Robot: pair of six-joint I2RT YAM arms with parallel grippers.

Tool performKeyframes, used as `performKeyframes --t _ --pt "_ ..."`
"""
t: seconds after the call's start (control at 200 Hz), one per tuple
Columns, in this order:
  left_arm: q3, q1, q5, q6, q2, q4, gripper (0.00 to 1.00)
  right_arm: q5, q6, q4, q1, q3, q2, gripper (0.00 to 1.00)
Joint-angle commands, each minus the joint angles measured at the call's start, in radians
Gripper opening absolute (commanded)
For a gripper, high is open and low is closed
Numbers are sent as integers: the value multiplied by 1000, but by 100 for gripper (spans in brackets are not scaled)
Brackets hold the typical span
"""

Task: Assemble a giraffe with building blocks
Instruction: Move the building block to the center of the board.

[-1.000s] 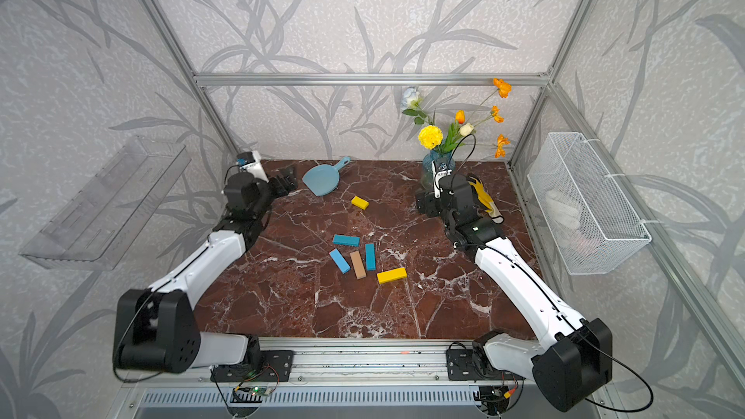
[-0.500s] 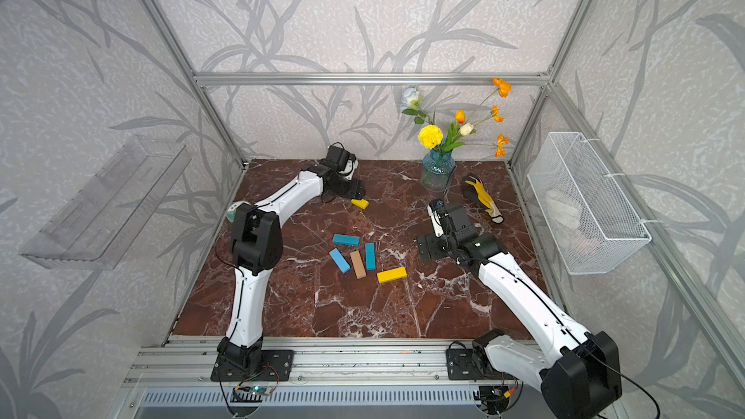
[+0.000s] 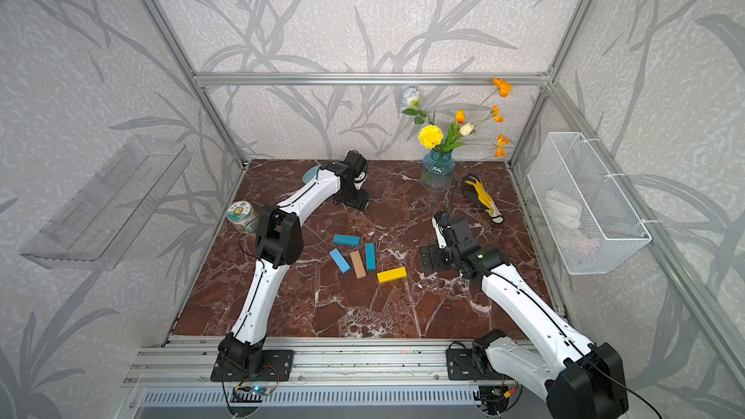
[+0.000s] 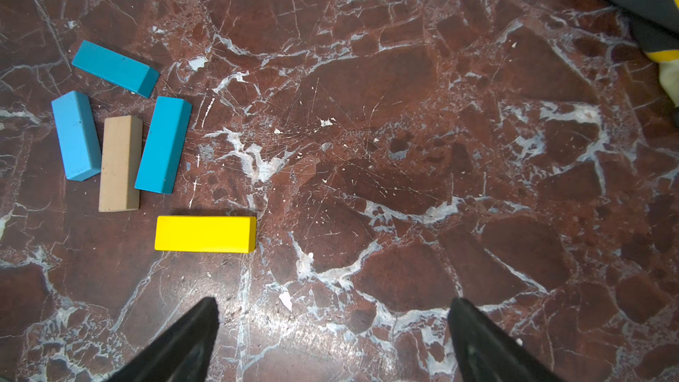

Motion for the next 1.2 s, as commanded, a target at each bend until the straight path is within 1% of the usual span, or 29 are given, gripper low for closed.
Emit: performKeyframes --t 0.0,0.285,0.44,0.605,0.7,0.855,0.945,1.035,1.135,1.195 --pt "23 -1 -51 35 22 24 81 -9 12 5 -1 -12 -16 98" --pt "28 -1 26 58 67 118 82 12 15 2 0 -11 -26 98" --pt "72 4 57 57 116 124 82 20 17 2 0 -21 -25 98" --pt "67 8 61 40 131 156 83 55 -1 -10 -1 -31 -34 98" --pt "69 7 64 32 139 163 80 63 -3 -12 -1 -35 -38 98" --pt "70 8 69 35 137 136 72 67 3 -10 -1 -34 -36 98" --pt "66 8 53 36 133 105 70 67 8 -3 0 -35 -34 98" --pt "51 8 15 25 126 79 65 64 13 2 0 -36 -33 98" --pt "-11 8 -49 -17 91 78 60 58 19 6 0 -41 -35 98" --pt "-75 9 -85 -63 53 96 60 53 21 9 -1 -43 -37 98"
